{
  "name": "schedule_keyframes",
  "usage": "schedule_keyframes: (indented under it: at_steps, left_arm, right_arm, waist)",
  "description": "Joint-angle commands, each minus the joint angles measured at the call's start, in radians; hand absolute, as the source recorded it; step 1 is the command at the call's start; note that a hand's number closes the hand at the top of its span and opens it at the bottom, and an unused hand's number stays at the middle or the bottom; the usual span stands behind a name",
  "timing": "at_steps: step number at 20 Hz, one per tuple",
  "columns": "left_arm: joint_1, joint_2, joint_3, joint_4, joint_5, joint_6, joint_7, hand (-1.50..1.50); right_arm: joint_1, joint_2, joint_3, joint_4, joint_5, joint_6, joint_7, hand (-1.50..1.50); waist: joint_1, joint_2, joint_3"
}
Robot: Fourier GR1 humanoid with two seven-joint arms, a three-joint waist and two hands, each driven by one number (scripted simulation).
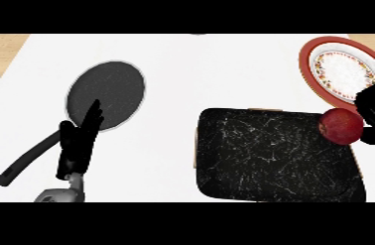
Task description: Pick the pear from the tray and place it in the plate
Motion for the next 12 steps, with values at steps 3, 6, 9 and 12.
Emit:
schedule_keyframes:
  at_steps: [3, 6, 9, 12]
  left_arm:
    - [-0.014, -0.022, -0.016, 0.015, -0.021, 0.015, -0.005, 0.00]
    - [-0.027, 0.029, 0.029, -0.042, 0.020, -0.026, 0.067, 0.00]
    - [0.006, -0.002, 0.011, 0.032, 0.000, -0.021, -0.039, 0.00]
    - [-0.057, -0.009, 0.018, 0.082, -0.014, -0.010, -0.032, 0.00]
  right_arm:
    - [-0.136, -0.014, -0.162, 0.165, -0.088, -0.046, -0.038, 1.50]
    - [-0.176, -0.089, -0.208, 0.246, -0.103, 0.019, -0.019, 1.50]
    - [-0.282, -0.051, -0.161, 0.385, -0.034, -0.032, 0.027, 1.50]
    - [-0.374, -0.072, -0.167, 0.517, -0.013, -0.047, -0.012, 1.50]
  waist:
    - [0.001, 0.001, 0.000]
    - [0.001, -0.001, -0.001]
    - [0.008, 0.002, -0.001]
    - [0.007, 0.004, -0.001]
